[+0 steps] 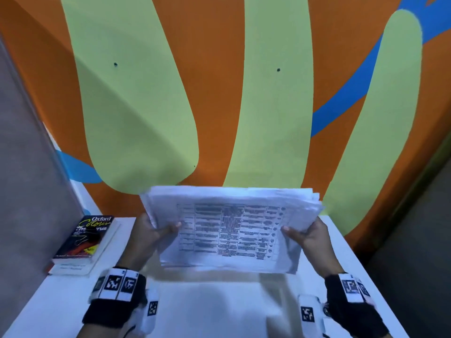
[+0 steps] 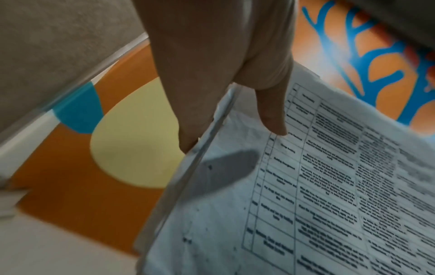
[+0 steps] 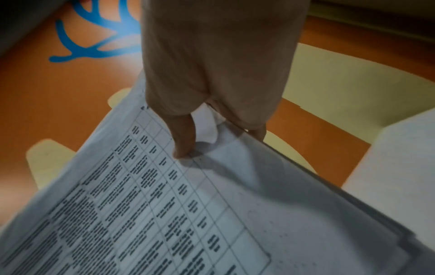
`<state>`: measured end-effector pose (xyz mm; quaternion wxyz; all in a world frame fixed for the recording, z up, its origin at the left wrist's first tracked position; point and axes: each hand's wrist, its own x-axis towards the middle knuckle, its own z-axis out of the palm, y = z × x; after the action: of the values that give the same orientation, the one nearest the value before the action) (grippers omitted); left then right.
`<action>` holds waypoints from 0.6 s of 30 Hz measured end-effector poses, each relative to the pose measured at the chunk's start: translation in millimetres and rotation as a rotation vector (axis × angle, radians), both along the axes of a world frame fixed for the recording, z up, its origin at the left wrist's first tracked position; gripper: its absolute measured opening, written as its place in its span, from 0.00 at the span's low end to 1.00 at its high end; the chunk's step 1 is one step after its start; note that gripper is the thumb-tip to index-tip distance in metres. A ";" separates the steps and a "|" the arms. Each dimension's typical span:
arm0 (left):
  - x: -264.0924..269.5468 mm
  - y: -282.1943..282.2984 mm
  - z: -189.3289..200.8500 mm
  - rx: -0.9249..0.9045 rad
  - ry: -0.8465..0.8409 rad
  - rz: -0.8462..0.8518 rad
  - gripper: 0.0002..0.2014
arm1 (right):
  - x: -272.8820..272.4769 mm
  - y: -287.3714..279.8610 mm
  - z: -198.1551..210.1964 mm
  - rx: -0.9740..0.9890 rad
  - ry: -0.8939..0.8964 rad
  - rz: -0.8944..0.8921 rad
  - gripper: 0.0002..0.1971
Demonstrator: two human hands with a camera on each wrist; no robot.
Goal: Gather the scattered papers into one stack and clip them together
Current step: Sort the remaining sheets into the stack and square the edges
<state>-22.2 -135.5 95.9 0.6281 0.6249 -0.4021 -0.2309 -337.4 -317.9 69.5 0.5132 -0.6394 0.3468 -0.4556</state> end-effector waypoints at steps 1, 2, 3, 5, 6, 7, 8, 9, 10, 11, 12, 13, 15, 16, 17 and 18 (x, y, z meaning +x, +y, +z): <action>-3.4 -0.2 -14.8 0.012 -0.004 0.024 0.28 | 1.0 2.8 -8.1 -0.004 0.050 0.000 0.16; -7.8 -0.3 -30.4 0.043 -0.003 0.050 0.28 | 3.0 6.2 -17.0 -0.008 0.093 -0.016 0.15; -11.7 -2.0 -48.4 0.064 0.013 0.092 0.29 | 4.4 9.4 -26.3 -0.011 0.116 -0.041 0.13; -18.2 -3.6 -69.4 0.093 0.047 0.187 0.31 | 8.1 15.0 -38.2 -0.008 0.100 -0.099 0.14; -21.3 -4.2 -69.4 0.086 0.033 0.224 0.30 | 8.7 16.6 -39.6 -0.016 0.085 -0.122 0.14; -23.3 -6.7 -66.5 0.062 0.000 0.258 0.27 | 8.7 17.9 -37.4 -0.036 0.079 -0.143 0.13; -24.1 -8.4 -58.7 0.039 -0.015 0.279 0.26 | 7.8 18.2 -33.5 -0.055 0.073 -0.165 0.12; -24.1 -9.7 -49.1 -0.013 -0.015 0.288 0.25 | 6.2 18.1 -27.6 -0.071 0.049 -0.190 0.11; -26.8 -8.3 -34.5 -0.069 -0.005 0.285 0.24 | 4.7 18.1 -20.7 -0.085 0.009 -0.214 0.11; -27.2 -7.7 -23.6 -0.128 0.010 0.266 0.24 | 3.8 18.1 -13.1 -0.099 -0.034 -0.234 0.12; -29.1 -7.1 -12.3 -0.180 0.018 0.263 0.24 | 3.4 19.3 -4.7 -0.120 -0.072 -0.254 0.12; -30.7 -8.1 -3.3 -0.239 0.011 0.268 0.26 | 3.9 20.2 2.8 -0.149 -0.099 -0.281 0.13; -35.8 -10.1 12.1 -0.326 -0.005 0.275 0.27 | 4.7 23.8 15.8 -0.223 -0.141 -0.329 0.16; -37.7 -11.7 17.5 -0.367 -0.012 0.278 0.26 | 5.2 26.2 20.3 -0.253 -0.167 -0.348 0.17; -39.0 -13.9 19.2 -0.397 -0.020 0.277 0.26 | 6.5 29.2 23.3 -0.280 -0.187 -0.359 0.19; -39.5 -16.3 17.7 -0.400 -0.024 0.280 0.27 | 7.4 32.1 22.6 -0.285 -0.194 -0.364 0.20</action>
<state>-61.7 -151.8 113.6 0.7606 0.5402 -0.3567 -0.0500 -330.0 -285.8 92.0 0.3584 -0.5856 0.3376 -0.6439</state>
